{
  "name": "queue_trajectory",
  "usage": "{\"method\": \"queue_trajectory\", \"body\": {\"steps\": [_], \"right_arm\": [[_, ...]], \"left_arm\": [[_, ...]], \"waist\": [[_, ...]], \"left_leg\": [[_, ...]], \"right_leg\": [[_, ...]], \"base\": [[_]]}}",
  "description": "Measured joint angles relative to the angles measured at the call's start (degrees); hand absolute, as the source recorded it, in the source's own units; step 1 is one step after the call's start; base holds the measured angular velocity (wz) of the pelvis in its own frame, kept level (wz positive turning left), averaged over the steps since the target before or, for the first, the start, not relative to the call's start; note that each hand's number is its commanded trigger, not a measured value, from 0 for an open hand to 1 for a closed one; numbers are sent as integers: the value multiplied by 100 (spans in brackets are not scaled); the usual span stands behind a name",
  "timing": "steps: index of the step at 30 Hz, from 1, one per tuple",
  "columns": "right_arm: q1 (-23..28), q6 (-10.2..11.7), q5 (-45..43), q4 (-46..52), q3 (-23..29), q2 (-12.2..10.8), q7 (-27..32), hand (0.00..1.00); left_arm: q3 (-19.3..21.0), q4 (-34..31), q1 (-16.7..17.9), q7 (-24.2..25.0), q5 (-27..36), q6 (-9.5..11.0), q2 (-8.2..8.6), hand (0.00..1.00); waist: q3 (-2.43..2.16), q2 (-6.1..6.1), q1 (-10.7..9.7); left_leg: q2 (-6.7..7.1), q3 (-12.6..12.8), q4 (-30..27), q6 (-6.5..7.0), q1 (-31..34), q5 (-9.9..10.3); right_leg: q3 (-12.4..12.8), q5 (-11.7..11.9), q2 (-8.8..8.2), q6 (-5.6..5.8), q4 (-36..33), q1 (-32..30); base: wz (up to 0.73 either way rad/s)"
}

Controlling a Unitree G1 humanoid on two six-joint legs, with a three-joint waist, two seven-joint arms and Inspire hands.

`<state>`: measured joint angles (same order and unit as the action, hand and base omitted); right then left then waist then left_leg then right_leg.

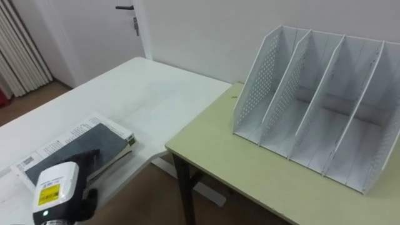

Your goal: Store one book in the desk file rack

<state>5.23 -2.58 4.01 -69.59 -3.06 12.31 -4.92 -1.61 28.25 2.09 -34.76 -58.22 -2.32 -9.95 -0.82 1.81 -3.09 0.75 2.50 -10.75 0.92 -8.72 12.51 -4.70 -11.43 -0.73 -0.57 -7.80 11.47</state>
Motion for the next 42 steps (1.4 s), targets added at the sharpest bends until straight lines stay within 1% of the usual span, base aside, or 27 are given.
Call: {"method": "queue_trajectory", "body": {"steps": [4, 7, 9, 15, 17, 19, 20, 22, 23, 24, 26, 27, 29, 31, 32, 33, 34, 35, 37, 38, 39, 40, 42], "right_arm": [[28, -67, -135, 77, 10, 1, 43, 0], [34, -76, -231, 77, 42, 1, 116, 0], [39, -120, -231, 77, 54, 8, 137, 0], [37, -133, -233, 75, 50, 31, 169, 0], [43, -141, -233, 101, 51, 31, 166, 0], [51, -231, -227, 221, 48, 34, 115, 0], [51, -229, -222, 234, 48, 34, 100, 0], [49, -218, -153, 294, 23, 31, 90, 0], [48, -204, -120, 310, -6, 31, 86, 0], [47, -169, -56, 332, -27, 28, 51, 0], [32, -151, -35, 356, -92, 40, -26, 0], [31, -117, -29, 381, -174, 44, -96, 0], [35, -112, -85, 576, -205, 36, -254, 0], [28, -18, -149, 938, -259, 10, -495, 0], [23, 21, -173, 990, -260, -4, -565, 0], [28, 27, -246, 1197, -296, -25, -689, 0], [52, 24, -293, 1502, -437, -24, -773, 0], [51, 25, -296, 1639, -498, -25, -830, 0], [63, 90, -294, 2195, -695, -19, -1053, 0], [73, 91, -292, 2358, -709, -18, -1129, 0], [74, 92, -283, 2724, -713, -15, -1294, 0], [66, 125, -282, 3043, -753, -6, -1469, 0], [50, 139, -275, 3413, -790, 22, -1685, 0]], "left_arm": [[126, 35, 2, -155, -7, -24, -1, 100], [134, 101, -10, -262, -25, -35, -2, 100], [135, 106, -12, -278, -26, -61, -4, 100], [135, 62, -72, -288, 2, -98, -3, 100], [135, 34, -68, -280, 11, -108, -3, 100], [136, -40, -68, -207, 15, -129, -1, 100], [137, -60, -67, -181, 19, -129, 0, 100], [139, -283, -35, 39, 90, -141, -6, 100], [142, -412, -14, 121, 203, -161, -5, 100], [143, -671, 22, 293, 415, -190, -9, 100], [143, -920, 22, 505, 782, -168, -20, 100], [140, -1057, 21, 616, 1100, -124, -20, 100], [148, -1377, 39, 828, 1624, -110, -19, 100], [137, -1855, 56, 1153, 2358, -106, -17, 100], [126, -1964, 69, 1213, 2521, -96, -17, 100], [127, -2155, 101, 1331, 2862, -62, -25, 100], [135, -2272, 120, 1442, 3243, -27, -61, 100], [125, -2305, 118, 1499, 3405, -15, -91, 100], [126, -2473, 122, 1698, 4105, 34, -172, 100], [126, -2538, 124, 1751, 4240, 38, -183, 100], [123, -2718, 150, 1818, 4414, 57, -225, 100], [118, -2838, 176, 1886, 4524, 128, -255, 100], [98, -2919, 190, 1991, 4524, 230, -260, 100]], "waist": [[-3, 1, -1], [-9, 9, -10], [-10, 11, -13], [-11, 16, -16], [-11, 16, -15], [-11, 14, -5], [-12, 12, 3], [-15, 3, 23], [-15, -1, 23], [-12, -15, 25], [-9, -35, 109], [3, -69, 160], [10, -95, 227], [19, -115, 312], [19, -123, 329], [21, -138, 371], [32, -147, 440], [38, -155, 452], [61, -187, 495], [64, -181, 504], [106, -181, 521], [124, -189, 523], [121, -205, 534]], "left_leg": [[5, 3, 18, 0, -73, 0], [3, 3, 20, 0, -84, 0], [3, 3, 25, 0, -89, 0], [0, -1, 30, 0, -85, 0], [-1, -1, 32, 0, -85, 0], [-2, -1, 33, 0, -73, 0], [-2, -2, 33, 0, -74, 0], [0, -12, 29, 1, -60, 0], [2, -20, 15, 1, -38, 0], [4, -30, -15, 1, 24, 0], [-1, -33, -69, 1, 128, 0], [-1, -33, -83, 0, 146, 0], [-3, -25, -87, 1, 154, 0], [3, -25, -97, 1, 146, 0], [3, -25, -98, 1, 143, 0], [3, -27, -98, 1, 140, 0], [0, -30, -100, 1, 135, -1], [-1, -34, -103, 1, 132, -1], [7, -98, -138, 1, 167, -1], [9, -114, -176, 1, 203, 0], [9, -135, -222, 2, 239, 0], [10, -164, -248, 1, 293, 1], [13, -193, -285, 1, 389, 1]], "right_leg": [[0, -3, -5, 2, 12, 65], [1, -3, -3, 2, 7, 73], [4, -3, -3, 2, 5, 73], [7, -3, -2, 2, 4, 65], [7, -3, -2, 1, 4, 66], [2, -3, -4, 1, 3, 54], [2, -3, -4, 1, 3, 55], [-16, -3, -10, 1, 5, 52], [-27, -3, -13, 2, 5, 40], [-56, -2, -18, 2, 3, 7], [-71, -1, -16, 1, -11, -61], [-102, -1, -18, 0, -17, -61], [-106, -2, -22, 0, -9, -67], [-151, -2, -29, 1, 0, -67], [-164, -2, -32, 1, 1, -61], [-184, -2, -34, 1, 0, -52], [-191, -2, -32, 1, -2, -49], [-193, -2, -30, 1, -1, -43], [-273, -2, -39, 1, -14, -39], [-281, -2, -42, 1, -20, -50], [-280, -2, -44, 1, -35, -66], [-294, -2, -39, 1, -32, -90], [-324, -1, -38, 0, -52, -163]], "base": [[0], [0], [0], [0], [0], [0], [0], [2], [11], [10], [9], [11], [9], [5], [7], [5], [4], [4], [15], [17], [15], [13], [11]]}}
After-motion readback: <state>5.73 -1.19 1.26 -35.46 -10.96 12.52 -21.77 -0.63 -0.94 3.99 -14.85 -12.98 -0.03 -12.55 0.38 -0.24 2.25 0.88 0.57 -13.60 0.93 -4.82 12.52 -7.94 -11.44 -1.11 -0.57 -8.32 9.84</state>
